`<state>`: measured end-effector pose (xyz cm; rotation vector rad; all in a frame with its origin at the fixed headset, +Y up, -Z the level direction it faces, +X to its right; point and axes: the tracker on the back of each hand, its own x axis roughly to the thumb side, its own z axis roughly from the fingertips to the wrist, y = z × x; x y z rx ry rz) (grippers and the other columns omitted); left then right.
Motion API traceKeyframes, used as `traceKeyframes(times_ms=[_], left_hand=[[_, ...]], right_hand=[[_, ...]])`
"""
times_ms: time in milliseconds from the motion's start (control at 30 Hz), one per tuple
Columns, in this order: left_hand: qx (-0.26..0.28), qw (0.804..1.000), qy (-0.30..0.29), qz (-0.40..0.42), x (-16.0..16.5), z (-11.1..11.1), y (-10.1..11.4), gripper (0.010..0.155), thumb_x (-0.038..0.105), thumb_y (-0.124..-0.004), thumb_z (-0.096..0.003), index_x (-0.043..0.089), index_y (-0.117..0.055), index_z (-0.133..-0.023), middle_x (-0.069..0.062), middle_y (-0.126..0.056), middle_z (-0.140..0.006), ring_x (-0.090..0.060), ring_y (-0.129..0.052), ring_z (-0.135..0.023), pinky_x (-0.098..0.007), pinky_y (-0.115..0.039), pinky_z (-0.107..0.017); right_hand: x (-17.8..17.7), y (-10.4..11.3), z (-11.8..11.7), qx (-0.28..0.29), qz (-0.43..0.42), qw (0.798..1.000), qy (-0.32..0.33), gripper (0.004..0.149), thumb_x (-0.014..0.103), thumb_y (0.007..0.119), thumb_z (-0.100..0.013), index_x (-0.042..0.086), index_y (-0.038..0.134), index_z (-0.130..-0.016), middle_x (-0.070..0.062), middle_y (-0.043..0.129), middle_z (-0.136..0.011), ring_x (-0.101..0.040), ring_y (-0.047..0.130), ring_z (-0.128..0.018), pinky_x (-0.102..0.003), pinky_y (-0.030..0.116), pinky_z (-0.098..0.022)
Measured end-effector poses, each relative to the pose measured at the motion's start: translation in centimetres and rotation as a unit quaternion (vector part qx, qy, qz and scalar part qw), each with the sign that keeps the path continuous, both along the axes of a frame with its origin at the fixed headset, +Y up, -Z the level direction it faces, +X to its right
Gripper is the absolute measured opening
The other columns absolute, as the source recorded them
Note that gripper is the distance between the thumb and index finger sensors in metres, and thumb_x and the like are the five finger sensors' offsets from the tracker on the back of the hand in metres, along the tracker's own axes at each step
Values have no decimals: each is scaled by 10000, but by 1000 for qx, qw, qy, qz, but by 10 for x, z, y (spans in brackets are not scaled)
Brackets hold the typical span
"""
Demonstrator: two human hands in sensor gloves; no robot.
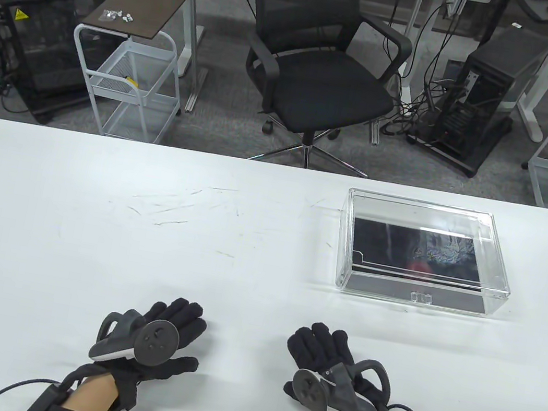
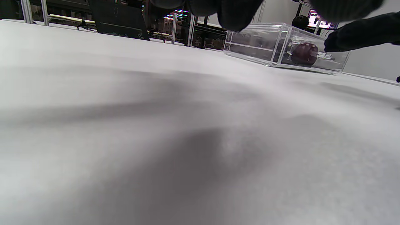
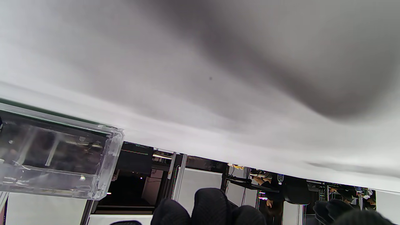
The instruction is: Put the plum into the drawer organizer
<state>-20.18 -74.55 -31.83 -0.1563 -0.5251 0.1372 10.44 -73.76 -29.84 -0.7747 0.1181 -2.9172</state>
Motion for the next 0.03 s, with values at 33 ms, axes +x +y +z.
traceKeyframes(times_ms=[33], left_hand=[[0, 1000, 0, 0, 0, 0, 0, 759, 627, -693, -430, 260, -586, -1085, 9, -449, -1247, -287, -436, -1159, -532, -372, -839]], right_hand=[[0, 0, 0, 0, -1, 1000, -1, 807, 649, 643, -343, 276, 442, -1031, -7, 565, -1132, -335, 508, -1066, -528, 474, -755]])
